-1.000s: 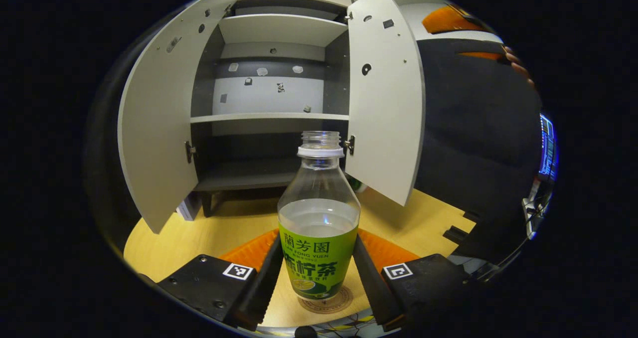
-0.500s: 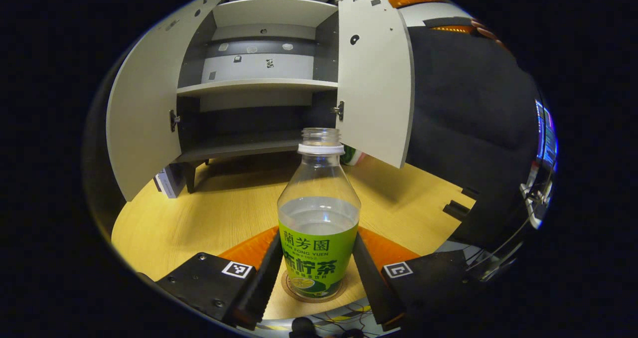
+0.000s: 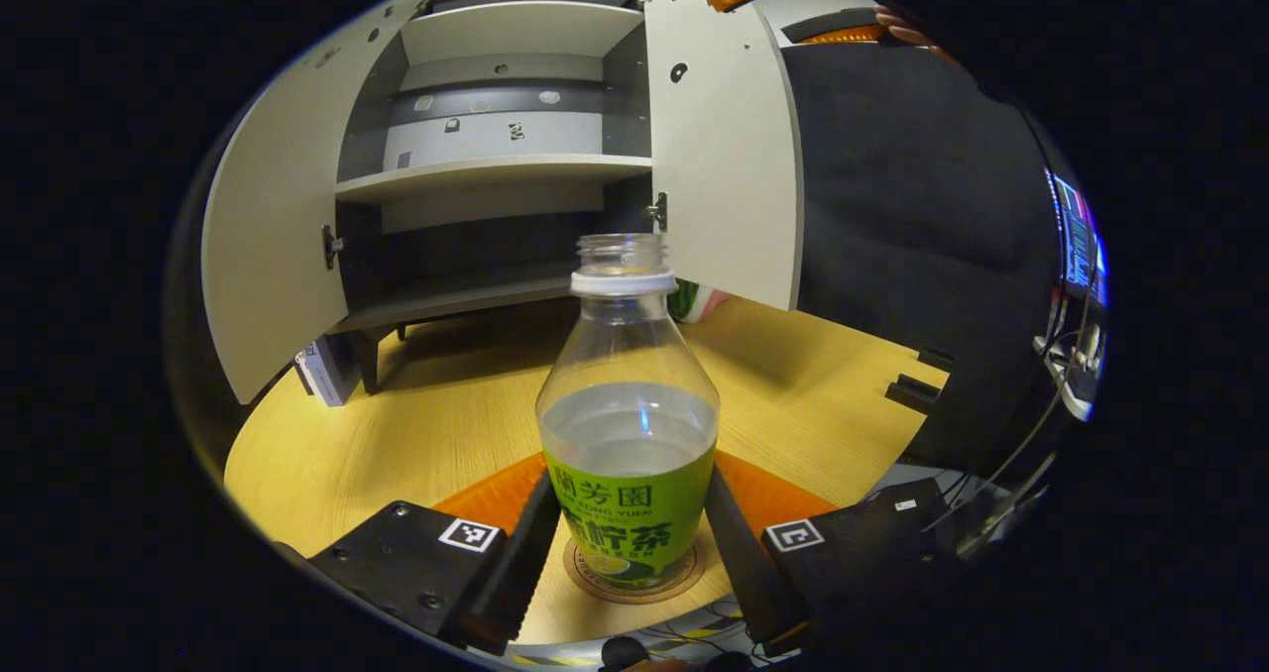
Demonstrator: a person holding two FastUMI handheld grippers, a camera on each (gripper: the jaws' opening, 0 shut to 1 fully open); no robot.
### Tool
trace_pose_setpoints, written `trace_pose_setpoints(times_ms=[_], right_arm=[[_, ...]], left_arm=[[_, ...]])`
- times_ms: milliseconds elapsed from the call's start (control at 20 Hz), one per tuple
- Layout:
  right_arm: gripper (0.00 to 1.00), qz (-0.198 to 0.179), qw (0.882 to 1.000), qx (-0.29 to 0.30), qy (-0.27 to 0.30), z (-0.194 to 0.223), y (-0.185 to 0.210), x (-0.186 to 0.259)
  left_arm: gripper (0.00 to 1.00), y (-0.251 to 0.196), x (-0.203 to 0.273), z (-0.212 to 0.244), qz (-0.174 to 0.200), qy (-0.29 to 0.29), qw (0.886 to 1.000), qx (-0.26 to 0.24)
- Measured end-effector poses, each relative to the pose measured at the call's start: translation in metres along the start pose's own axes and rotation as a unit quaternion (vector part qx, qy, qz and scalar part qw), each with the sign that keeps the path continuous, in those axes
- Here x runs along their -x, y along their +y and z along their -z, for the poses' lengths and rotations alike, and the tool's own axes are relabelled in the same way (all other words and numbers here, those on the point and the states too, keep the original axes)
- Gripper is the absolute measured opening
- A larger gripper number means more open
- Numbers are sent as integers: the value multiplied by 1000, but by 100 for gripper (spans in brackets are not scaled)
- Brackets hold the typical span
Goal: Grasp the bottle in the cabinet with the left hand and place it on the coaster, then close the right door with the right hand and the left door with the left hand.
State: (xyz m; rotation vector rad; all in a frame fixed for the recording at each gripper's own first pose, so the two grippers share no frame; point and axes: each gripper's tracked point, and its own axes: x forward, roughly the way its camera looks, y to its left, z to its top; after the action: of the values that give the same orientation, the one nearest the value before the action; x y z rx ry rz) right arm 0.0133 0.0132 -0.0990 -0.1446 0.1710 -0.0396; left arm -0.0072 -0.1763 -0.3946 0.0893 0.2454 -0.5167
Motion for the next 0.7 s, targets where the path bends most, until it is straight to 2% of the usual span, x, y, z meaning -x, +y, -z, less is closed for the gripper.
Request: trace_pose_setpoints(times_ms=[100,200,450,500,700], right_arm=[[94,-8,1000,-3,3,3,8,-3],[94,-11,1000,-5,7,5,11,-4],[96,-2,1000,-14,5,0,4,-1],[94,0,1000,-19,4,-2,1,0],[96,13,999,-43,-3,-11,-12,5]], left_arm=[[84,7,0,-5,-9,-1,1000,0],[91,8,0,-8,-7,5,1000,18],[93,11,3,-36,6,12,999,37],[92,11,5,-45,9,10,999,38],[92,10,12,-84,22,5,999,40]])
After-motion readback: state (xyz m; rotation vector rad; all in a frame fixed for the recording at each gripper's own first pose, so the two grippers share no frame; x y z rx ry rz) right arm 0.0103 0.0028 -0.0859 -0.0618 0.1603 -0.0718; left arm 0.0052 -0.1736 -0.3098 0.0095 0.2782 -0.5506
